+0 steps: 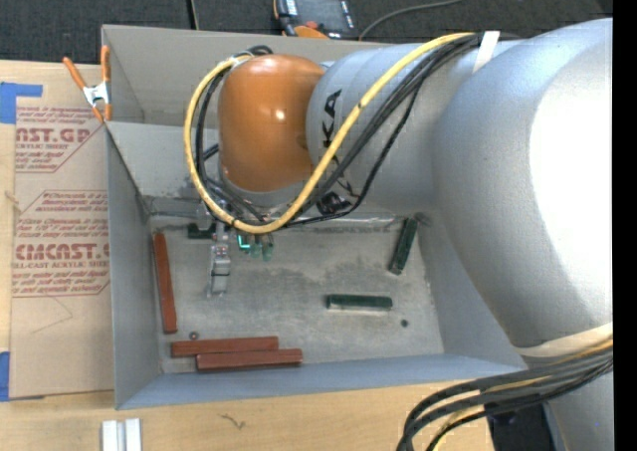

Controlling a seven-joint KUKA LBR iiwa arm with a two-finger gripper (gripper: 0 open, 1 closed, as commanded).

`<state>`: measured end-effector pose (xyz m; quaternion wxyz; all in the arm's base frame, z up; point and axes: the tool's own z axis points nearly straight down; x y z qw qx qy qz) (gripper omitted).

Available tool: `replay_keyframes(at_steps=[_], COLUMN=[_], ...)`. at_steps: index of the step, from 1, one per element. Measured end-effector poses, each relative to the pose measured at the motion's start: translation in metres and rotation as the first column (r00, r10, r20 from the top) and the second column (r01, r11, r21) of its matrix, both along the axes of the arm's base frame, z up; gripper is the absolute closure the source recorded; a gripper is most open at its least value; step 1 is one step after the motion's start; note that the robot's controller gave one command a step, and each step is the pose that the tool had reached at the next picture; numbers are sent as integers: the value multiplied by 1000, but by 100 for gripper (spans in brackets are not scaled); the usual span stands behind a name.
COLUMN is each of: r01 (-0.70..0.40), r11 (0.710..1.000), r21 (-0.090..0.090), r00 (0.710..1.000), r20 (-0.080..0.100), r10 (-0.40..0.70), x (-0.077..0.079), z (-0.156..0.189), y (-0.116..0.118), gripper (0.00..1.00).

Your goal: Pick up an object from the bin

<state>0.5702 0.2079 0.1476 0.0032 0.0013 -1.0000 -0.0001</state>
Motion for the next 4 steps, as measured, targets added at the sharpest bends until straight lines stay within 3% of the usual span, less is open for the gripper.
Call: replay_keyframes(at_steps=[1, 2, 3, 4], r01=[3, 61, -13, 106], r11=[1000, 998, 1000, 994], r21=[2, 2, 0, 2], r00=[1000, 998, 1000, 994], r20=[7, 7, 8, 7], r10=[-3, -61, 13, -106], x=[2, -1, -3, -10], z=[5, 13, 16, 17], y=[-1, -7, -4, 2], gripper=[100, 100, 100, 100])
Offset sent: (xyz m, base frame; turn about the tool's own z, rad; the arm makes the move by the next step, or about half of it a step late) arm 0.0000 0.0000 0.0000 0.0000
